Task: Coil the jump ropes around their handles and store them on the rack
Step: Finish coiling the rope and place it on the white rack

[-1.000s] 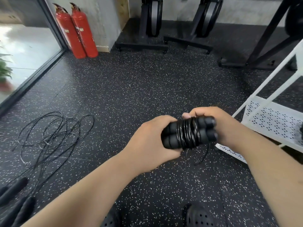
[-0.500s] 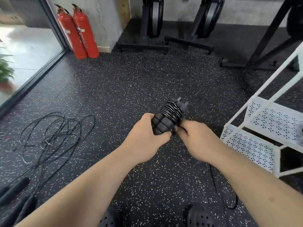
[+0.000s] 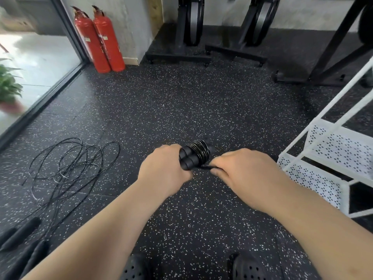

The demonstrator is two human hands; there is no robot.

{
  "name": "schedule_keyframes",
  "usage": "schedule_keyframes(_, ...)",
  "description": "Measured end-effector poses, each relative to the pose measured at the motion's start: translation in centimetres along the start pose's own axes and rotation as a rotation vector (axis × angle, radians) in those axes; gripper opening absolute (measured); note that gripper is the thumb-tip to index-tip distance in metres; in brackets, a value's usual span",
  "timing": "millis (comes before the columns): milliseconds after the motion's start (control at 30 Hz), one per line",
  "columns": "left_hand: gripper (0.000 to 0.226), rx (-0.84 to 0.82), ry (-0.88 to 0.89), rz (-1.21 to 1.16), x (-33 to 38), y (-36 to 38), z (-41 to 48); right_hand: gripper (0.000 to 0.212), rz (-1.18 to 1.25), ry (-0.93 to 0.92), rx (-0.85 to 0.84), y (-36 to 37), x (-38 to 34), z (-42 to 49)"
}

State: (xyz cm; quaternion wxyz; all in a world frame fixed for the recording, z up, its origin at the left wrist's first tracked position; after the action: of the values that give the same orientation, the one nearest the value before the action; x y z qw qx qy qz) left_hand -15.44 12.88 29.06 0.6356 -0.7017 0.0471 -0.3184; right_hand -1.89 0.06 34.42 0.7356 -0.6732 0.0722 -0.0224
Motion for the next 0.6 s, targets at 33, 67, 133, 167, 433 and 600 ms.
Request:
schedule_keyframes(33,0.029,-0.008,0.055,0.048,0.4,0.2,-0.2,0.027,-0.018,-0.021,0.005,0.0,0.1,0.1)
schedule_keyframes(67,0.029,-0.022,0.110,0.081,0.8,0.4,-0.4,0.027,-0.030,-0.033,0.008,-0.1,0.3,0.1)
schedule_keyframes(133,0.028,-0.063,0.212,0.124,1.6,0.8,-0.8,0.025,-0.021,-0.032,0.006,-0.2,1.1,0.2)
schedule_keyframes(167,0.028,-0.081,0.264,0.134,2.0,1.0,-1.1,0.023,0.001,-0.024,0.006,-0.2,1.6,0.2)
schedule_keyframes(433,0.066,-0.185,0.656,0.091,4.4,2.4,-3.2,0.030,0.216,0.098,-0.051,-0.1,4.8,-0.1)
schedule_keyframes(600,0.060,-0.181,0.731,-0.029,5.3,1.7,-3.7,0.029,0.392,0.138,-0.131,0.0,6.0,-0.3)
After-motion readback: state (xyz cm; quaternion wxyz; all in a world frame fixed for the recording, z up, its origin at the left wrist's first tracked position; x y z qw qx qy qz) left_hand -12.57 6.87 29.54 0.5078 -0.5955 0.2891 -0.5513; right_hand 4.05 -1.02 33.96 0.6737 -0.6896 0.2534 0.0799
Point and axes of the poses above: each hand's wrist, its own z-axis towards the middle knuckle, its own y-axis out of the palm, x = y × z, the point moved 5 cm from there along z, towards the middle knuckle, and after that the axes turned 10 degrees about x, right-handed, at the moved point
